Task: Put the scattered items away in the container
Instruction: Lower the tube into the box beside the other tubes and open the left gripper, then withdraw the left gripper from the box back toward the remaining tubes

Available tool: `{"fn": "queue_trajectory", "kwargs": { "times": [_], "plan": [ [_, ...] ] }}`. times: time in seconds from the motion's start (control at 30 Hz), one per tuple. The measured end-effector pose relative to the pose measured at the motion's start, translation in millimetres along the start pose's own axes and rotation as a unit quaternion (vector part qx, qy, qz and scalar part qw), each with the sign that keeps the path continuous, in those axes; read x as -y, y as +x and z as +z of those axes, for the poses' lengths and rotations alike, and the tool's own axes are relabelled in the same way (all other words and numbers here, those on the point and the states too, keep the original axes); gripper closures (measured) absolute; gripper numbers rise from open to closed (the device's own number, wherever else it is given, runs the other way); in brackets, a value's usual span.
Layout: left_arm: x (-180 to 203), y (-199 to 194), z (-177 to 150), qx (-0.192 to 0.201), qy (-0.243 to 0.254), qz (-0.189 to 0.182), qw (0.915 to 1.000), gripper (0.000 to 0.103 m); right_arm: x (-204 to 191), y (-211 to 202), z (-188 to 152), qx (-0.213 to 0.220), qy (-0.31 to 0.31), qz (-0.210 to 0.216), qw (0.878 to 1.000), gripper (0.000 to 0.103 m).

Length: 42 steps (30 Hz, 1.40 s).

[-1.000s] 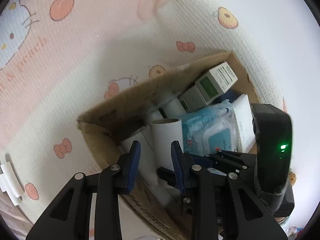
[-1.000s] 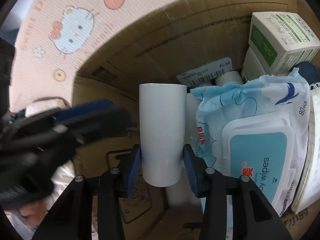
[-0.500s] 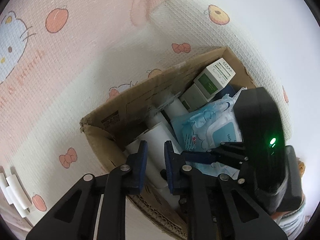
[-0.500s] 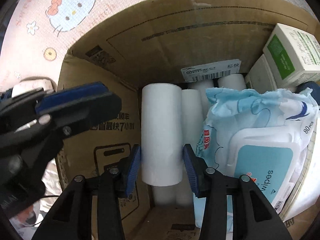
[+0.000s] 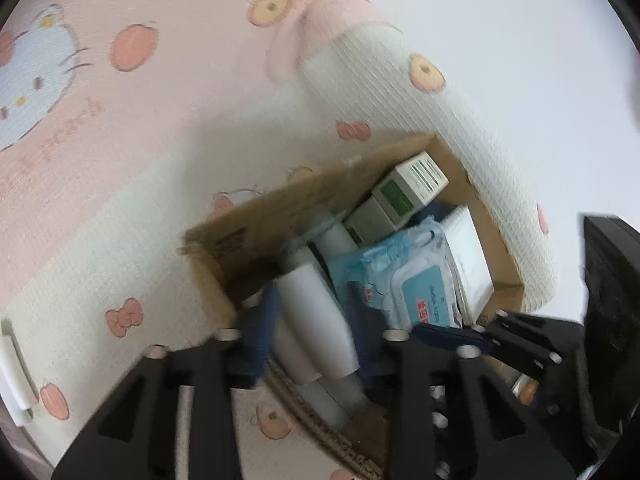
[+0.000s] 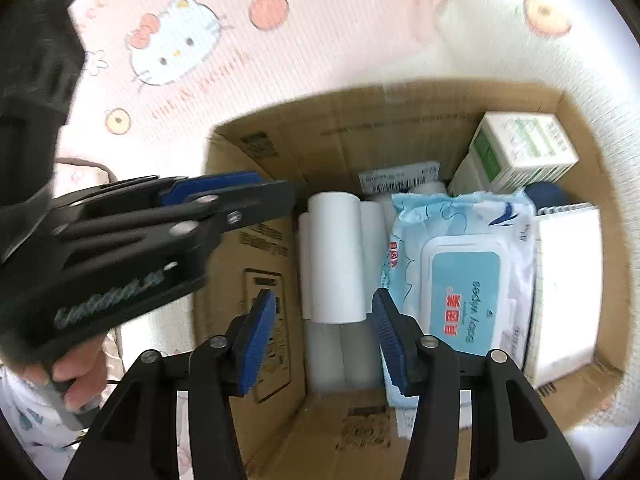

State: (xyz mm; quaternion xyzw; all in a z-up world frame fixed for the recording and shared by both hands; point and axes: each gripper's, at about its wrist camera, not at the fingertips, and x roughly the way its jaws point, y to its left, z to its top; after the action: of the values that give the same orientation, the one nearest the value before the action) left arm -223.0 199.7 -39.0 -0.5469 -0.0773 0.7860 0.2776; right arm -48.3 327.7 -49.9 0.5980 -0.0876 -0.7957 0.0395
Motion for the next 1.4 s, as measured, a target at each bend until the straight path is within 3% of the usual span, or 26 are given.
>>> {"fn": "queue_trajectory", "kwargs": {
  "times": [0.1, 0.23, 0.33, 0.47, 0.63, 0.83, 0.97, 1.13, 1.23, 1.4],
  "plan": [
    [-3, -10, -5, 0.013, -0.006, -0.022, 0.9997, 0.056, -16, -19, -13, 0.037, -0.028, -0.018, 0.999, 0.046],
    [0, -25, -16, 0.034, 0.007, -0.040, 0.9986, 0.052, -49, -30, -16, 0.070, -0.059, -0.049, 0.995, 0.046],
    [4, -41, -31, 0.067, 0.035, -0.029, 0.9967, 0.050, -74, -32, -5, 0.101, -0.059, -0.062, 0.991, 0.046],
    [-4, -69, -50, 0.121, 0.041, -0.021, 0.9916, 0.048, -87, -39, -19, 0.134, -0.064, -0.066, 0.987, 0.046],
    [-43, -103, -68, 0.153, -0.015, -0.032, 0.9875, 0.048, -109, -34, -22, 0.130, -0.066, -0.041, 0.989, 0.046],
    [-93, -121, -100, 0.185, -0.065, -0.034, 0.9800, 0.047, -149, -16, -27, 0.141, -0.113, -0.018, 0.983, 0.045],
    [-124, -115, -127, 0.187, -0.084, -0.011, 0.9787, 0.047, -182, 1, -31, 0.186, -0.161, 0.005, 0.969, 0.045],
    [-171, -112, -159, 0.193, -0.149, -0.020, 0.9697, 0.047, -212, 26, -38, 0.227, -0.207, 0.025, 0.951, 0.043],
    [-203, -115, -177, 0.197, -0.187, -0.030, 0.9620, 0.047, -225, 44, -38, 0.215, -0.215, 0.037, 0.952, 0.041],
    [-242, -120, -198, 0.198, -0.228, 0.003, 0.9534, 0.051, -237, 76, -32, 0.186, -0.219, 0.034, 0.957, 0.041]
  ]
}}
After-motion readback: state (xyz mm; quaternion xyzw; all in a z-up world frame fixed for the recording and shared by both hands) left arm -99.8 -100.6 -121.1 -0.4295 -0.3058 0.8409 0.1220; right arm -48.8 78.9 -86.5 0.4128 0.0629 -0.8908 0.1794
